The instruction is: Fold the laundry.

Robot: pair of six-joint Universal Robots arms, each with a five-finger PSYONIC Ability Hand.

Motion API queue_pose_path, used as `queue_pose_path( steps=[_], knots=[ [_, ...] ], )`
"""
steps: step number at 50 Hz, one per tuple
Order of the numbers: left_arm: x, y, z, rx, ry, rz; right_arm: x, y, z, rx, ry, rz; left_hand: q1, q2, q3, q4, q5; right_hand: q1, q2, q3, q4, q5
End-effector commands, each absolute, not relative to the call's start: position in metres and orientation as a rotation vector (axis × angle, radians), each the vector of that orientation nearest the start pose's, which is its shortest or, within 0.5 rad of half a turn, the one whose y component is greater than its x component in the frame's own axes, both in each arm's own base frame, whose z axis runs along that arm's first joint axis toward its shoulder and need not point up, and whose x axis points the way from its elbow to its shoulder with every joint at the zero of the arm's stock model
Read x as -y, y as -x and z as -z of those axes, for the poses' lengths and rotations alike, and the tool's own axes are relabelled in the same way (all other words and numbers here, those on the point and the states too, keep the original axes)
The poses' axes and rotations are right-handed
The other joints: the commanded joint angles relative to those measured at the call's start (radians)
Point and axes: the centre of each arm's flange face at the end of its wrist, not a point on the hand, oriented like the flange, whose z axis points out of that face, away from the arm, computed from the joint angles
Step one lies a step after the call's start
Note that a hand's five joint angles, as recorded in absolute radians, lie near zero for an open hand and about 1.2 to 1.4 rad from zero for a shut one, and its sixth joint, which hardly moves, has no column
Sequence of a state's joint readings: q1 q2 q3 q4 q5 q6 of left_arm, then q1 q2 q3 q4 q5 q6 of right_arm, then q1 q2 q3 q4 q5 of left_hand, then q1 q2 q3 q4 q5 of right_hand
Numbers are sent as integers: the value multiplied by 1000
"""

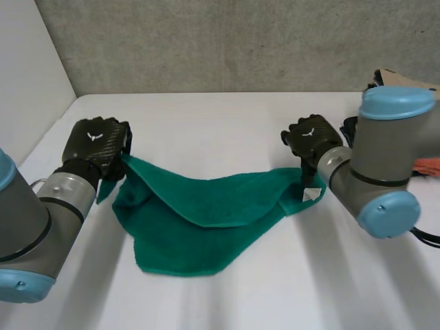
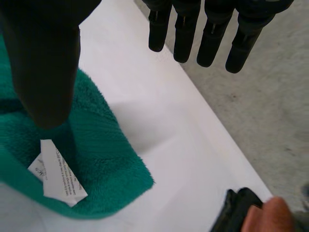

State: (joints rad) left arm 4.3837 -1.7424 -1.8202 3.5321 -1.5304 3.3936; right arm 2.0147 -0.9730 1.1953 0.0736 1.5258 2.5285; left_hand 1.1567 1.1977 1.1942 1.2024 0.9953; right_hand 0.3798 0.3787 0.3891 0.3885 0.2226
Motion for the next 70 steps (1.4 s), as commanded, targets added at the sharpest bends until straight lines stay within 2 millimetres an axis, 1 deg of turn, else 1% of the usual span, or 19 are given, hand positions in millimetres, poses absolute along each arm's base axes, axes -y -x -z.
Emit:
queue_pose_path(
  steps=[1, 3, 10, 14, 18, 31, 37, 38, 39, 41, 45, 46, 47, 50, 54, 58, 62, 65, 70],
  knots=[
    [259, 231, -228, -2170, -701, 2283, 276, -281, -198, -2264, 1360, 1807, 240, 199, 202, 194, 226, 219, 220, 209, 210, 201],
    [257, 231, -227, -2175, -702, 2278, 266, -276, -190, -2301, 1379, 1725, 240, 199, 202, 194, 226, 338, 340, 329, 330, 321],
    [256, 231, -224, -2187, -707, 2270, 259, -275, -177, -2326, 1403, 1635, 240, 199, 202, 194, 226, 389, 390, 380, 381, 372],
    [257, 231, -223, -2187, -705, 2269, 269, -281, -161, -2309, 1409, 1619, 240, 199, 202, 194, 226, 284, 285, 275, 275, 267],
    [259, 231, -224, -2180, -701, 2275, 283, -291, -150, -2266, 1407, 1648, 240, 199, 202, 194, 226, 28, 29, 19, 20, 11],
    [267, 225, -224, -2165, -672, 2274, 318, -309, -124, -2211, 1416, 1714, 240, 199, 202, 194, 226, 60, 61, 51, 52, 43],
    [269, 225, -223, -2168, -670, 2270, 324, -312, -116, -2201, 1423, 1715, 240, 199, 202, 194, 226, 259, 260, 250, 251, 242],
    [269, 225, -223, -2167, -672, 2269, 324, -313, -115, -2200, 1422, 1714, 240, 199, 202, 194, 226, 388, 389, 379, 379, 371],
    [270, 225, -223, -2167, -672, 2269, 327, -313, -116, -2197, 1420, 1728, 240, 199, 202, 194, 226, 712, 713, 703, 703, 695],
    [270, 225, -223, -2164, -671, 2270, 330, -314, -120, -2183, 1411, 1757, 240, 199, 202, 194, 226, 1015, 1016, 1006, 1007, 998],
    [272, 223, -229, -2137, -669, 2272, 341, -307, -147, -2144, 1335, 1889, 240, 199, 202, 194, 226, 1016, 1018, 1007, 1008, 999],
    [272, 223, -230, -2133, -666, 2275, 342, -305, -159, -2130, 1319, 1922, 240, 199, 202, 194, 226, 1016, 1018, 1007, 1008, 999],
    [273, 222, -231, -2130, -663, 2278, 343, -300, -184, -2104, 1282, 1998, 240, 199, 202, 194, 226, 1016, 1018, 1007, 1008, 999],
    [277, 216, -246, -2078, -625, 2310, 343, -288, -219, -2079, 1238, 2085, 240, 199, 202, 194, 226, 1016, 1018, 1007, 1008, 999],
    [278, 198, -268, -2013, -565, 2317, 338, -253, -278, -2125, 1150, 2147, 240, 199, 202, 194, 226, 1016, 1018, 1007, 1008, 999],
    [282, 178, -273, -2002, -560, 2226, 336, -220, -311, -2210, 1113, 2107, 240, 199, 202, 194, 226, 1016, 1018, 1007, 1008, 999],
    [284, 170, -265, -2046, -653, 2146, 332, -197, -320, -2299, 1105, 1953, 240, 199, 202, 194, 226, 1016, 1018, 1007, 1008, 999],
    [281, 174, -251, -2125, -750, 2098, 327, -192, -319, -2329, 1107, 1842, 240, 199, 202, 194, 226, 1016, 1018, 1007, 1008, 999],
    [288, 181, -210, -2291, -839, 1973, 326, -189, -298, -2369, 1110, 1614, 240, 199, 202, 194, 226, 1016, 1018, 1007, 1008, 999]
  ],
)
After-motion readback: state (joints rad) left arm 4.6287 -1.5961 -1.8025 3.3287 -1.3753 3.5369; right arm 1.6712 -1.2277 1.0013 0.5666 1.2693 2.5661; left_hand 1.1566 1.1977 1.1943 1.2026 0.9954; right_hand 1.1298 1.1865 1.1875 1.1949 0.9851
